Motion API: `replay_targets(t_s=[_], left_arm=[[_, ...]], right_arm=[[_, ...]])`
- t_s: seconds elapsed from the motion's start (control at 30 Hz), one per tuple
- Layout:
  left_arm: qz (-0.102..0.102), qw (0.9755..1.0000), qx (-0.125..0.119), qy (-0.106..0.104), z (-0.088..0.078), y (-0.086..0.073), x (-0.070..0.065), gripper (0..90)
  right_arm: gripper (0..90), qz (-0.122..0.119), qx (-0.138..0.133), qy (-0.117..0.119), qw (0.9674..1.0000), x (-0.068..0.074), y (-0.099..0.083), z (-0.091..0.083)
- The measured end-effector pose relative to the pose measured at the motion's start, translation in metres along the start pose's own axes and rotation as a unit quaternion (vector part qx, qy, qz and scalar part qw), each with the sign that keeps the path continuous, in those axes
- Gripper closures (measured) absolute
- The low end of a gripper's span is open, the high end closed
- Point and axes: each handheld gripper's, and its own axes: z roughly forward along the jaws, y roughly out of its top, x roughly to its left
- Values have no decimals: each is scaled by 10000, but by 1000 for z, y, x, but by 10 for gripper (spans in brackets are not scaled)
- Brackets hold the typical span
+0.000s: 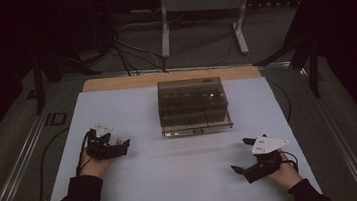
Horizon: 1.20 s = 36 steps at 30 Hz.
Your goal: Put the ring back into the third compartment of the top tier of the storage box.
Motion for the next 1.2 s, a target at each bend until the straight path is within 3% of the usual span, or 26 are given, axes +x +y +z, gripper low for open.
replay_targets(t_s=[0.37, 0.57, 0.73, 0.9, 1.1, 1.2], left_arm=[[-12, 9998, 169, -72, 7, -4, 1, 267], [166, 9995, 220, -119, 12, -6, -1, 363], [160, 9994, 246, -191, 16, -7, 0, 418], [299, 9990, 326, -83, 18, -10, -1, 466], [302, 9989, 305, -173, 18, -11, -1, 515], [133, 9993, 276, -236, 18, -12, 2, 531]], right_arm=[[0, -23, -12, 81, 10000, 1, 0, 0], [0, -25, 5, 142, 9999, 2, 0, 1], [0, -59, 32, 146, 9999, 2, 0, 1], [0, -24, 13, 166, 9999, 1, 0, 0], [0, -43, 26, 163, 9999, 2, 0, 0], [0, -45, 14, 160, 9999, 2, 0, 0]])
